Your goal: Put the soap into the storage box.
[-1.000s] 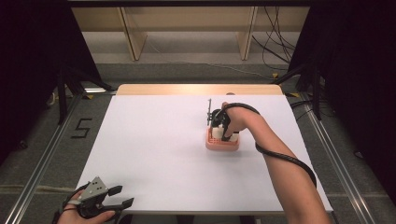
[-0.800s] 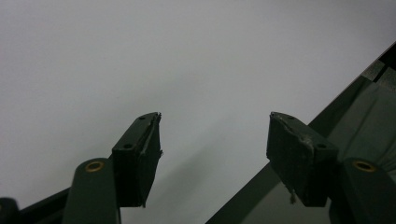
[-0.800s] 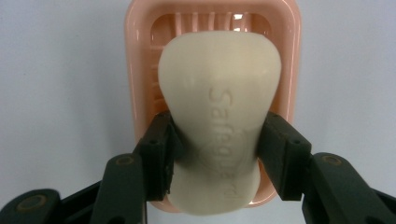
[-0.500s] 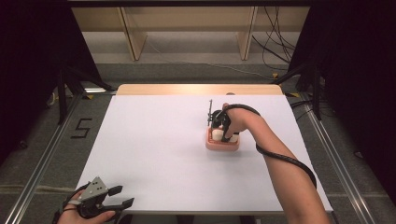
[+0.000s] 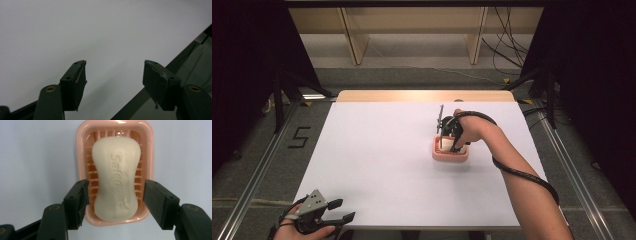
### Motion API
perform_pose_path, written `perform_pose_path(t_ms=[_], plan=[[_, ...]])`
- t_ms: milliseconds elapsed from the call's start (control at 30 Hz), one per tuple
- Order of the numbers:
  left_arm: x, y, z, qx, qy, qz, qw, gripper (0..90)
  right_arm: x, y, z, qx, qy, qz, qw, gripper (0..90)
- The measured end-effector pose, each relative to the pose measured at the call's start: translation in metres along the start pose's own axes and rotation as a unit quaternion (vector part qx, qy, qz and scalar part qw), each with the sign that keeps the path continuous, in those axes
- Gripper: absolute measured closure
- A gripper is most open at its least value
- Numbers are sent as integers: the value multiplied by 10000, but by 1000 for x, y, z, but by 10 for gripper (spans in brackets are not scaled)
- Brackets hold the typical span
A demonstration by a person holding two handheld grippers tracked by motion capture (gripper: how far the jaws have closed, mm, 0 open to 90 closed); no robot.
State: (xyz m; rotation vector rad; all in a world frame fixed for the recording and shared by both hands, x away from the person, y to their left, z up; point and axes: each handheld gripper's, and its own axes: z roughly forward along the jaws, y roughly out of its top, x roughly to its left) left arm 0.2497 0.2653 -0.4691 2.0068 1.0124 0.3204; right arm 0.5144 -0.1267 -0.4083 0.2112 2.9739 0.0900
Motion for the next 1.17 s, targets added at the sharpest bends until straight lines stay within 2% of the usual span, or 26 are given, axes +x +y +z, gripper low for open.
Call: perform_pose_path(t_ms=[67, 100, 167, 200, 267, 300, 333, 400, 433, 467, 600, 633, 667, 700, 733, 767, 833, 867, 900, 933, 967, 1000, 1033, 1067, 1100, 1167], plan=[[0, 0, 0, 53, 17, 24, 10000, 347, 4, -3, -3, -91, 0, 63, 9999, 378], [0, 1, -1, 152, -73, -16, 9999, 347, 7, -5, -5, -135, -84, 22, 9999, 378], [-1, 0, -1, 124, -52, -19, 9999, 348, 7, -7, -6, -165, -118, 47, 9998, 375], [-1, 1, -1, 129, -54, -16, 9999, 348, 6, -9, -8, -152, -195, -30, 9997, 374], [-1, 0, 0, 67, -38, -49, 10000, 347, 6, -13, -11, -203, -254, 27, 9995, 369], [1, 1, -1, 94, 37, 112, 9999, 347, 7, -15, -12, -211, -292, 76, 9993, 368], [0, 0, -1, 49, 21, -3, 10000, 347, 7, -18, -13, -252, -282, -6, 9993, 368], [1, 0, -1, 50, 26, 38, 10000, 348, 10, -22, -14, -236, -298, 101, 9992, 369], [1, 0, 0, 57, 20, 34, 10000, 348, 10, -25, -13, -268, -320, 20, 9991, 371], [1, 0, -1, 88, 32, 58, 9999, 348, 13, -27, -14, -291, -283, 135, 9991, 374], [-1, 0, 0, 25, 36, -48, 10000, 348, 18, -38, -13, -394, -353, 218, 9984, 386], [1, 0, -1, 90, 46, 78, 9999, 347, 21, -41, -13, -363, -336, 409, 9979, 387], [0, 0, 0, 38, 57, 21, 10000, 348, 23, -44, -13, -336, -338, 552, 9973, 391], [2, 0, 0, 64, 52, 81, 9999, 348, 24, -50, -12, -531, -360, 463, 9969, 394], [2, 0, 0, 64, 52, 81, 9999, 348, 24, -50, -12, -531, -360, 463, 9969, 394], [2, 0, -1, 92, 59, 110, 9999, 348, 27, -53, -11, -568, -346, 569, 9962, 396], [0, 0, 0, 72, 50, 35, 10000, 348, 30, -59, -10, -588, -307, 735, 9951, 404], [0, 0, 0, 107, 44, 40, 9999, 348, 31, -62, -9, -605, -339, 677, 9953, 406], [0, 0, 0, 85, 57, 28, 9999, 348, 38, -66, -8, -630, -267, 963, 9930, 410], [0, 0, 0, 85, 57, 28, 9999, 348, 38, -66, -8, -630, -267, 963, 9930, 410], [0, 0, 0, 26, 83, 1, 10000, 348, 43, -72, -7, -713, -251, 1088, 9912, 413], [0, 0, 0, 26, 83, 1, 10000, 349, 43, -72, -7, -713, -251, 1088, 9912, 413], [0, -1, 0, 13, 87, -22, 10000, 348, 47, -78, -6, -858, -238, 1139, 9895, 412], [0, 0, 0, 44, 63, -13, 10000, 348, 47, -78, -6, -858, -238, 1139, 9895, 412], [1, 0, -1, 143, 63, 50, 9999, 349, 52, -83, -2, -934, -178, 1221, 9880, 407], [2, 0, -1, 172, 66, 102, 9998, 348, 55, -86, -1, -933, -208, 1182, 9884, 406]])
